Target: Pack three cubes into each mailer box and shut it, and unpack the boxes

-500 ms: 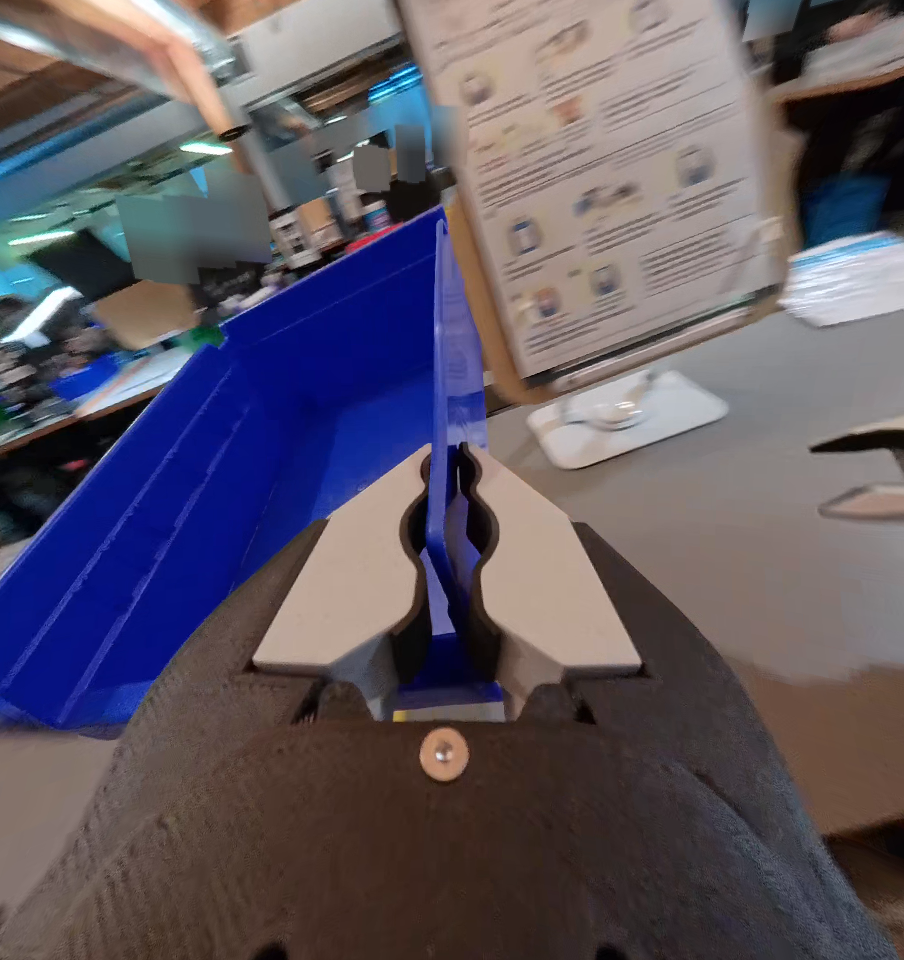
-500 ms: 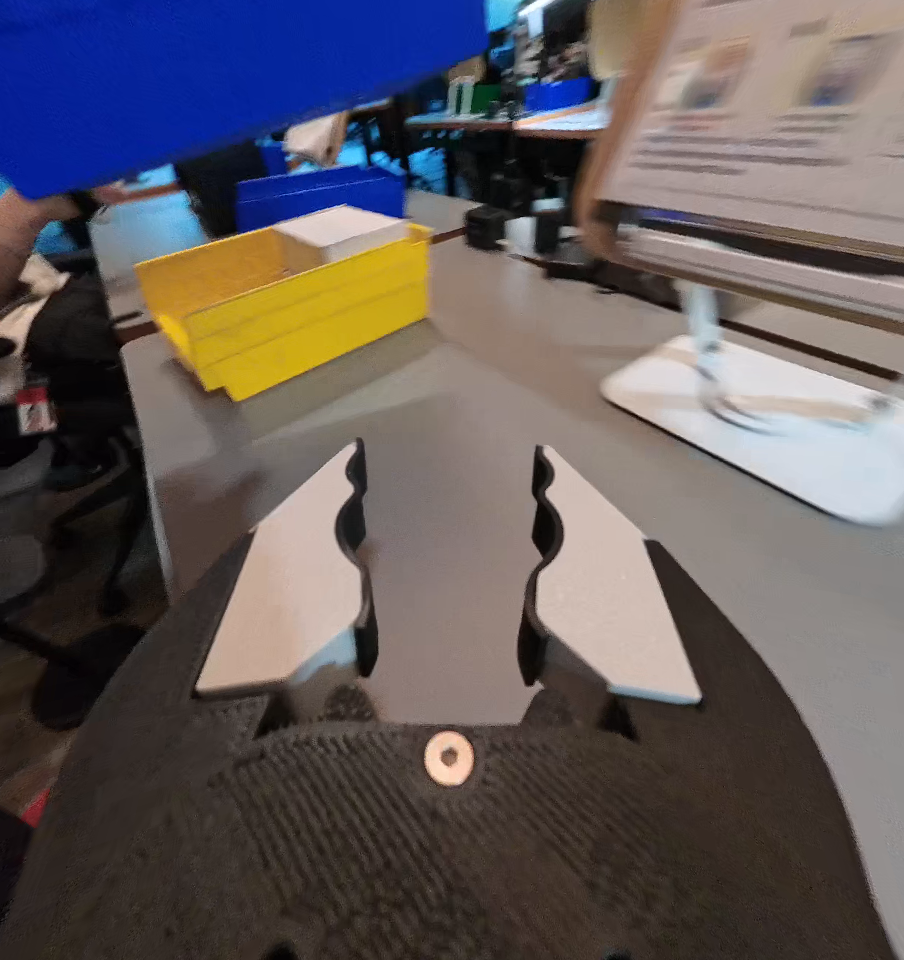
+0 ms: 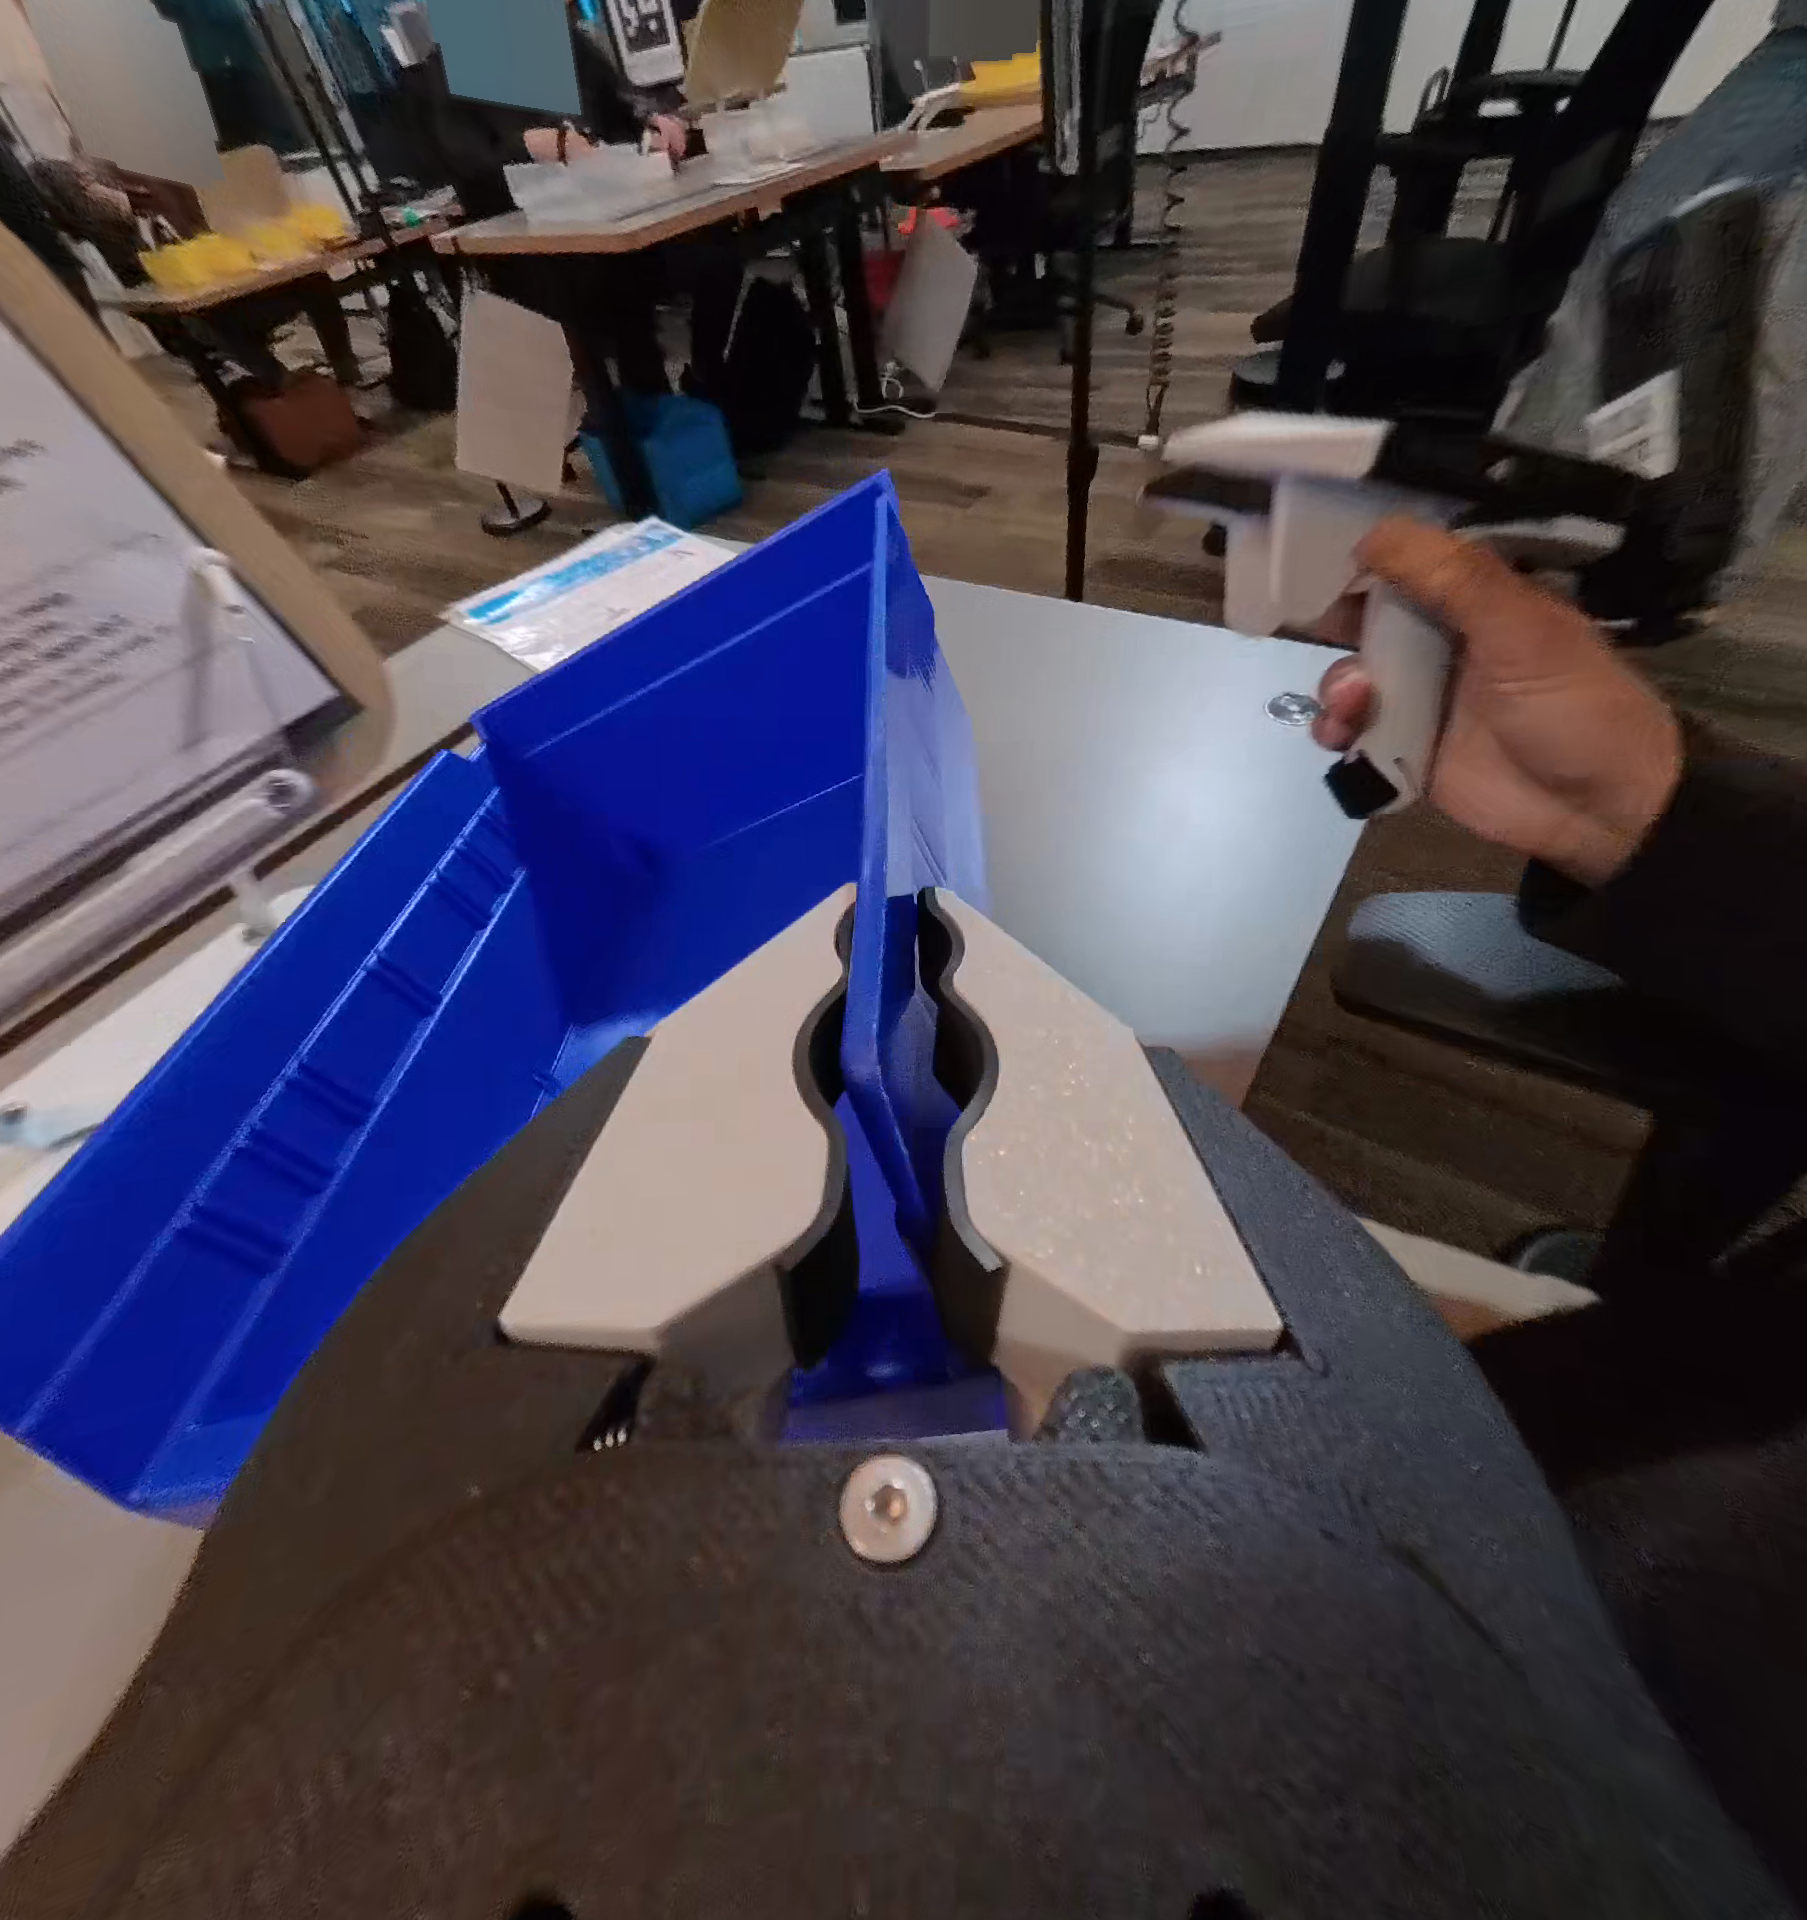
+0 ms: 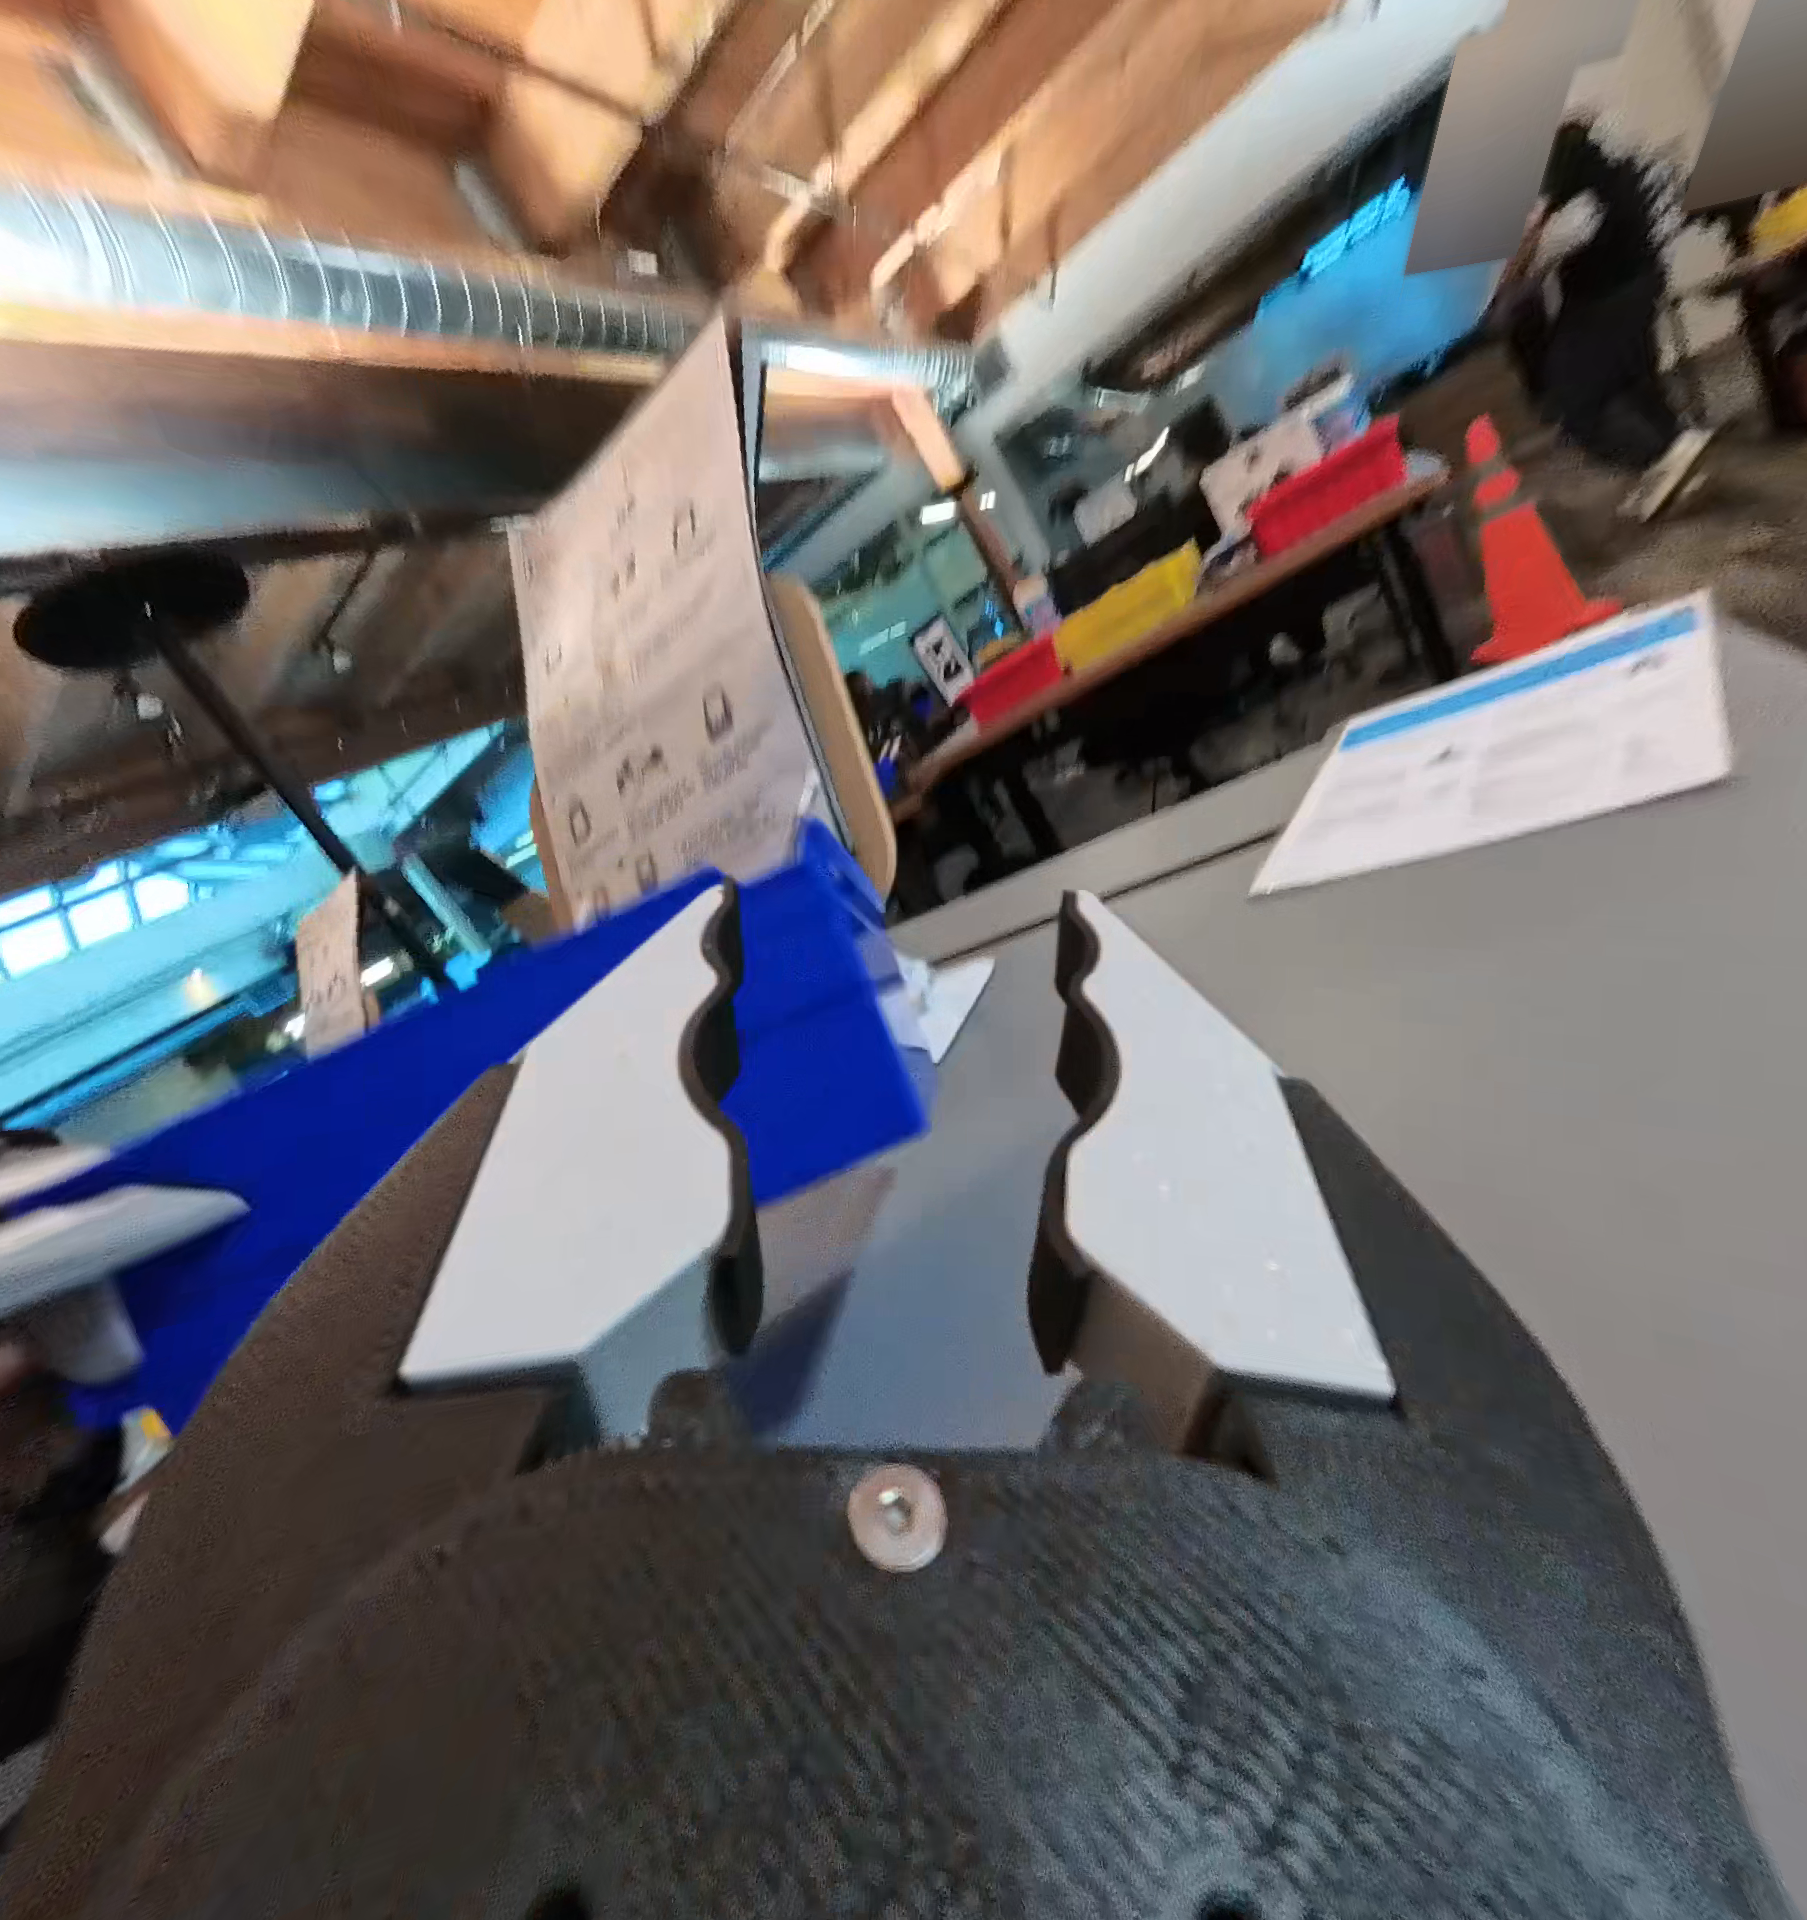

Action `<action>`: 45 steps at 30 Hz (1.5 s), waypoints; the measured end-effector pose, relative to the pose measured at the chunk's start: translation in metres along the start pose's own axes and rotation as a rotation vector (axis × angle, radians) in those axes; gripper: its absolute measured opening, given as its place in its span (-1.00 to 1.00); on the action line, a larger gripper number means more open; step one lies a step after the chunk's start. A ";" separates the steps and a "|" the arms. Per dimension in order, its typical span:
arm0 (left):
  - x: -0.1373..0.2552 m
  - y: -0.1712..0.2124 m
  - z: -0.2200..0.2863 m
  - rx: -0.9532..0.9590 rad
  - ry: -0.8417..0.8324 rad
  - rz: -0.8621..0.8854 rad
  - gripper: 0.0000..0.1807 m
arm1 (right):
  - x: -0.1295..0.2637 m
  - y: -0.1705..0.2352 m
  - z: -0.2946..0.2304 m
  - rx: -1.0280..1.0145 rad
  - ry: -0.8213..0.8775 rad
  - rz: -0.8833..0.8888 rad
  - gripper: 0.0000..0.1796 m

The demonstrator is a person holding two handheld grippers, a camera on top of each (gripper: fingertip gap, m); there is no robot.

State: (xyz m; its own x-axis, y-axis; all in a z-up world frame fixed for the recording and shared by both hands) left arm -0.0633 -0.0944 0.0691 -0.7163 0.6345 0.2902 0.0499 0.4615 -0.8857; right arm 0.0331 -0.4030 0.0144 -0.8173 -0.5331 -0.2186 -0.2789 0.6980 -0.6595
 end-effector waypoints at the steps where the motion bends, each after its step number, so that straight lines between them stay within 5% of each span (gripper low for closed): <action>1: -0.018 0.003 0.007 -0.009 -0.010 -0.002 -1.00 | 0.005 -0.008 0.000 0.006 -0.002 0.036 -0.35; 9: -0.122 0.017 0.045 -0.125 -0.034 -0.022 -1.00 | 0.016 -0.025 -0.011 0.089 -0.014 0.095 -0.38; 30: -0.237 0.009 0.085 0.101 0.099 0.011 -0.93 | 0.012 -0.018 -0.001 0.117 0.006 0.089 -0.40; 32: -0.239 0.003 0.088 0.162 0.113 0.017 -0.59 | 0.013 -0.020 0.003 0.118 0.020 0.091 -0.39; 37: -0.193 -0.006 0.065 0.108 0.029 0.122 -0.18 | 0.012 -0.019 0.007 0.125 0.040 0.084 -0.37; 41: -0.162 0.029 0.001 0.104 -0.207 0.036 -0.42 | 0.008 -0.002 0.004 0.171 0.067 0.010 -0.35; 45: -0.162 0.087 -0.051 0.355 -0.153 -0.190 -0.40 | 0.006 0.026 -0.005 0.267 0.119 -0.085 -0.24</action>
State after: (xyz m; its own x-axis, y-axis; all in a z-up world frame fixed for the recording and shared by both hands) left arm 0.0926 -0.1255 -0.0367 -0.7862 0.4472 0.4265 -0.3162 0.3019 -0.8994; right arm 0.0189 -0.3859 -0.0006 -0.8542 -0.5140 -0.0791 -0.2196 0.4945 -0.8410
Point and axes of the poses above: each gripper's, where its closed fingertips meet, x back along the fingers, y out of its underside, z = x × y across the jaws, the point moved 8 cm from there along x, back along the fingers, and after that the axes turned 15 degrees about -x, right-handed, at the moved point
